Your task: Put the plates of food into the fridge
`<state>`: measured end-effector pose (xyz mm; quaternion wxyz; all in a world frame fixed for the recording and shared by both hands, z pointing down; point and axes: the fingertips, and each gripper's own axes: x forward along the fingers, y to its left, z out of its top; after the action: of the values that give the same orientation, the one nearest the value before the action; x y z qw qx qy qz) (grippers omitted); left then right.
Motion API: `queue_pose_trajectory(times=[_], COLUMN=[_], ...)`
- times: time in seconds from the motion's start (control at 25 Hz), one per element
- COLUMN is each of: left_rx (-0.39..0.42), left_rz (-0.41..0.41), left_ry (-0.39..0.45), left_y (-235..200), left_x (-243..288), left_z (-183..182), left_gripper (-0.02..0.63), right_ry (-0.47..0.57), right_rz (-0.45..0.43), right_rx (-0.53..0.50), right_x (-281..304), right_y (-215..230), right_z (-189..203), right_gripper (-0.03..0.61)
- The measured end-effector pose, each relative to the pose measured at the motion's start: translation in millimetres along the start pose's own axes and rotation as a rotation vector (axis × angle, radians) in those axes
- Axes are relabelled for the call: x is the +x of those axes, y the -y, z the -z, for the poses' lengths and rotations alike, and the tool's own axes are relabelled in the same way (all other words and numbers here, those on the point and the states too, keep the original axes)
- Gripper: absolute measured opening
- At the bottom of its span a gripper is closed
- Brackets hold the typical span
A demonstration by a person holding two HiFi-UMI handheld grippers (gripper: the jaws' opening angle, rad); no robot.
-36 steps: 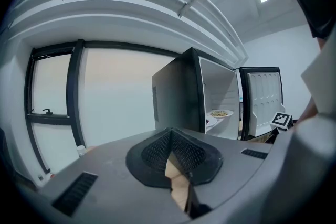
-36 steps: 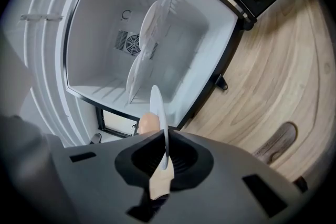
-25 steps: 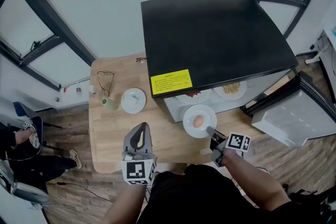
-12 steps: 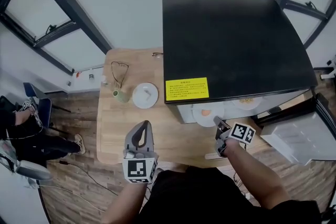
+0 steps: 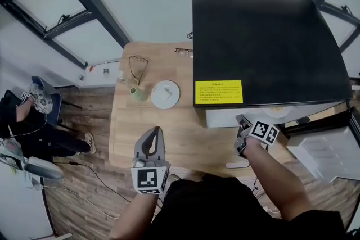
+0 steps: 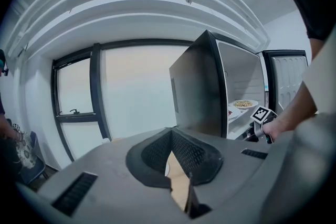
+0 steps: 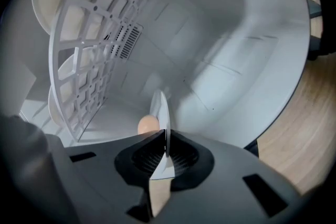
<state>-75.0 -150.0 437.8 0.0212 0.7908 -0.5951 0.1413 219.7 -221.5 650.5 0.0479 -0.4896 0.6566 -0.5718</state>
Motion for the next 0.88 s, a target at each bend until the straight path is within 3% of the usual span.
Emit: queue_pose_trajectory(times=[0.12, 0.4, 0.64, 0.88], left_rx=[0.008, -0.007, -0.011, 0.009], left_rz=[-0.015, -0.045, -0.058, -0.046], left_ry=[0.018, 0.036, 0.052, 0.058], left_y=[-9.0, -22.2, -30.8, -29.5], left_x=[-2.8, -12.3, -19.3, -20.1], left_z=[-6.2, -15.4, -23.5, -28.0], left_gripper=[0.003, 0.003, 0.003, 0.003], right_ry=[0.007, -0.019, -0.021, -0.05], right_rz=[0.031, 0.183, 0.285, 0.375], right_rx=[-0.022, -0.342, -0.429, -0.619], right_x=[3.5, 8.0, 7.2, 10.3], right_y=[0.4, 0.3, 10.6, 11.4], right_z=[-3.7, -8.7, -10.0, -9.2], right_gripper=[0.032, 0.084, 0.138, 0.181])
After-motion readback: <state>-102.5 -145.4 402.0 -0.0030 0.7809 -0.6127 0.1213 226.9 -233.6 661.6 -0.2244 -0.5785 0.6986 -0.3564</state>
